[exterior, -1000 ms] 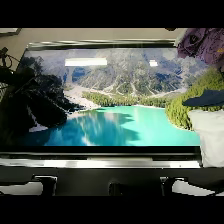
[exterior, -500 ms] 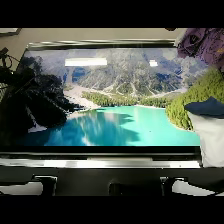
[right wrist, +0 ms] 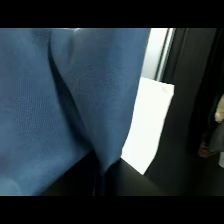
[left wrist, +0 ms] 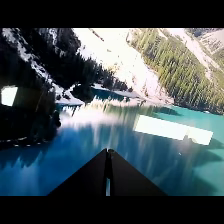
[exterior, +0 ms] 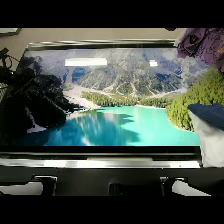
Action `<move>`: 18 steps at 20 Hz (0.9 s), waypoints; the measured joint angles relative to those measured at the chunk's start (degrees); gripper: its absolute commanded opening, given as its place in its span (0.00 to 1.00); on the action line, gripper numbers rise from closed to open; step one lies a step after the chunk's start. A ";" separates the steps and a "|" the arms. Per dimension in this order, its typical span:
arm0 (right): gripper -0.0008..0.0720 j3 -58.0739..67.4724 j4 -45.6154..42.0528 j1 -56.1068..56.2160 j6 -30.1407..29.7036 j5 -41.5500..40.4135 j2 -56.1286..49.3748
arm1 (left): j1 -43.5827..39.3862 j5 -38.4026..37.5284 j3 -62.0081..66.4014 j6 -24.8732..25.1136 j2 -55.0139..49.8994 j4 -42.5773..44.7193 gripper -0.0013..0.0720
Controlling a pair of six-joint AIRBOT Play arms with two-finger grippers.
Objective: Fold the clothes and pants, and hang the long-sleeved shirts on hangers.
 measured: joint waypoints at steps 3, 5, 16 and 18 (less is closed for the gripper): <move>0.05 -5.73 -2.03 0.00 -0.20 -0.81 2.08 | -0.15 -0.13 0.00 0.00 0.00 0.02 0.04; 0.05 -9.11 -2.91 0.00 -0.20 -1.33 3.04 | -0.28 -0.15 0.00 0.00 0.00 0.00 0.04; 0.05 -20.79 -6.49 0.00 0.55 -2.21 5.92 | -0.37 -0.13 0.00 0.00 0.00 0.00 0.04; 0.05 -23.02 -7.19 0.00 0.70 -2.54 6.88 | -0.37 -0.13 0.00 0.00 0.00 0.02 0.04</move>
